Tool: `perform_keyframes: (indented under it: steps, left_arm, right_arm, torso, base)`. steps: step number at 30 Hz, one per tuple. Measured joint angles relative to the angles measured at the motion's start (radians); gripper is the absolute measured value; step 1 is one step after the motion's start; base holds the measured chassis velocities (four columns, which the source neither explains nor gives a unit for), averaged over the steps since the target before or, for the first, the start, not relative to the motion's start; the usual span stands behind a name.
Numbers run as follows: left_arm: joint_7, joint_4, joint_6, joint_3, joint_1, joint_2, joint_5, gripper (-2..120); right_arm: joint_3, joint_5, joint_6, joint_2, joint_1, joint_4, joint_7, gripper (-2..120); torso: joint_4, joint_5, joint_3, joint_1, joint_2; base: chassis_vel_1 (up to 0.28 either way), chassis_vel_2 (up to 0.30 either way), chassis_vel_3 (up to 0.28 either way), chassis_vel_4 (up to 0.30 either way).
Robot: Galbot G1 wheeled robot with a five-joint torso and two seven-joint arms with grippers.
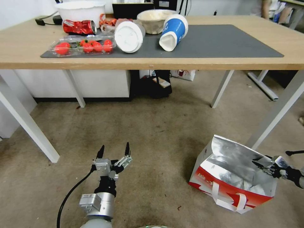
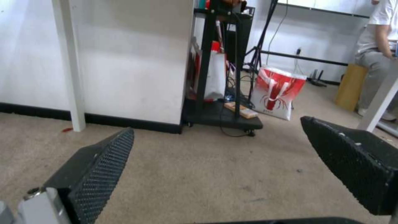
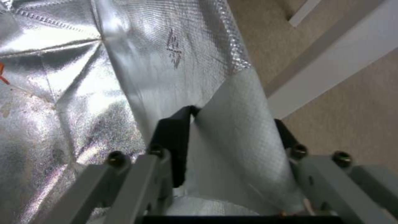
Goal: Pick up the food delivery bag from the floor and place it on the table.
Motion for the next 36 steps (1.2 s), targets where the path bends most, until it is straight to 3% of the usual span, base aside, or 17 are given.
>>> perform_keyframes:
  steps: [10, 16, 21, 23, 36]
  left_arm:
    - [-0.002, -0.001, -0.008, -0.006, 0.010, -0.003, 0.002, 100]
    - [-0.005, -0.001, -0.014, -0.012, 0.011, -0.004, 0.005, 100]
    - [-0.011, -0.002, -0.014, -0.020, 0.010, -0.001, 0.005, 100]
    - [-0.012, -0.008, -0.014, -0.026, 0.009, 0.002, 0.000, 100]
    - [-0.011, -0.009, -0.011, -0.035, 0.003, 0.003, -0.012, 100]
  right_arm:
    - [0.000, 0.001, 0.002, 0.003, -0.007, 0.007, -0.003, 0]
    - [0.004, 0.030, 0.003, 0.008, -0.027, 0.036, 0.000, 0]
    - [0.003, 0.131, -0.031, 0.007, -0.059, 0.091, 0.015, 0]
    - [-0.005, 0.260, -0.091, 0.001, -0.100, 0.166, 0.045, 0]
    - [0.025, 0.588, -0.273, -0.073, -0.267, 0.427, 0.173, 0]
  torso:
    - [0.0000, 0.0000, 0.000, 0.000, 0.000]
    - [0.0000, 0.0001, 0.000, 0.000, 0.000]
    - [0.0000, 0.0001, 0.000, 0.000, 0.000]
    - [0.0000, 0.0002, 0.000, 0.000, 0.000]
    - [-0.0002, 0.0000, 0.000, 0.000, 0.000]
  base:
    - [0.000, 0.000, 0.000, 0.000]
    - [0.000, 0.000, 0.000, 0.000]
    - [0.000, 0.000, 0.000, 0.000]
    - [0.000, 0.000, 0.000, 0.000]
    - [0.000, 0.000, 0.000, 0.000]
